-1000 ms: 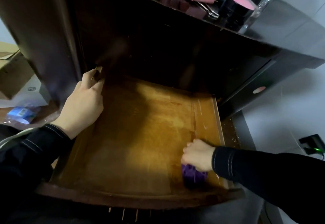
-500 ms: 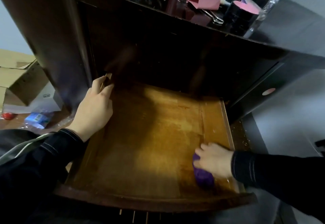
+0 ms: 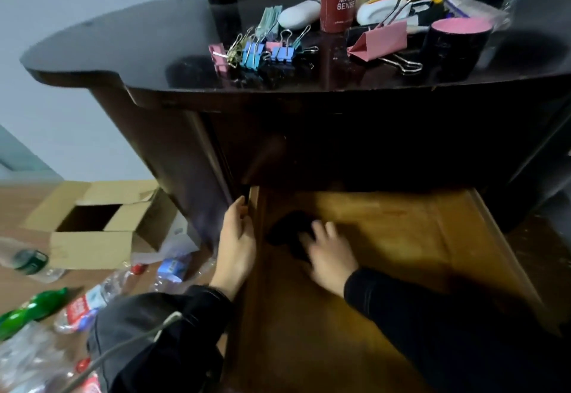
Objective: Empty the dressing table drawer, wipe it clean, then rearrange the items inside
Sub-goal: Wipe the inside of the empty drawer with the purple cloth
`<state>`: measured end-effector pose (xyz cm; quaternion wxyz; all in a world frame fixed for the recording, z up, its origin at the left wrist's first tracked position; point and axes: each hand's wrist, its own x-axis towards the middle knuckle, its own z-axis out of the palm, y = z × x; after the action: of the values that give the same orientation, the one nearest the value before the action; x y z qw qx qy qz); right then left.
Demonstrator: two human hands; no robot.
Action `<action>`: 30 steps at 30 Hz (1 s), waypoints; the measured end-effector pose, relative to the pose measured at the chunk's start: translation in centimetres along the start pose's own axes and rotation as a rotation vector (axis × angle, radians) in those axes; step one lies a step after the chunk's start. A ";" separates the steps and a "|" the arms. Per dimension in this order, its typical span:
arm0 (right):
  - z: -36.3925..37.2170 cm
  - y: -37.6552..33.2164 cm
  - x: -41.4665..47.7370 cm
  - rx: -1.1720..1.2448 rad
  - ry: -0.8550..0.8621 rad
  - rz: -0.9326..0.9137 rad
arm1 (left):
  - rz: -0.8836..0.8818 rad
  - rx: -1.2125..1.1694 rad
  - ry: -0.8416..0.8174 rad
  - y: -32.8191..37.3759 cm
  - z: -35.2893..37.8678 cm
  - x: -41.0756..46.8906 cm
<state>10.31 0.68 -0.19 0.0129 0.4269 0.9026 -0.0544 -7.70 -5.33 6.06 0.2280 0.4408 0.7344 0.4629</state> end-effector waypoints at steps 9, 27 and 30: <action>-0.5 3.0 8.5 0.719 0.226 0.134 | 0.005 0.079 0.025 0.7 0.0 0.4; -2.3 -3.7 8.7 1.230 0.337 0.197 | 0.018 0.092 0.056 0.0 0.4 1.0; -3.8 -3.8 11.2 1.337 0.364 0.325 | 0.009 0.077 0.060 0.0 0.4 0.9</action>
<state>0.37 7.35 3.16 -0.3945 0.4751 0.5886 -0.5217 -7.86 -4.36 5.97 0.1865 0.4384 0.7564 0.4482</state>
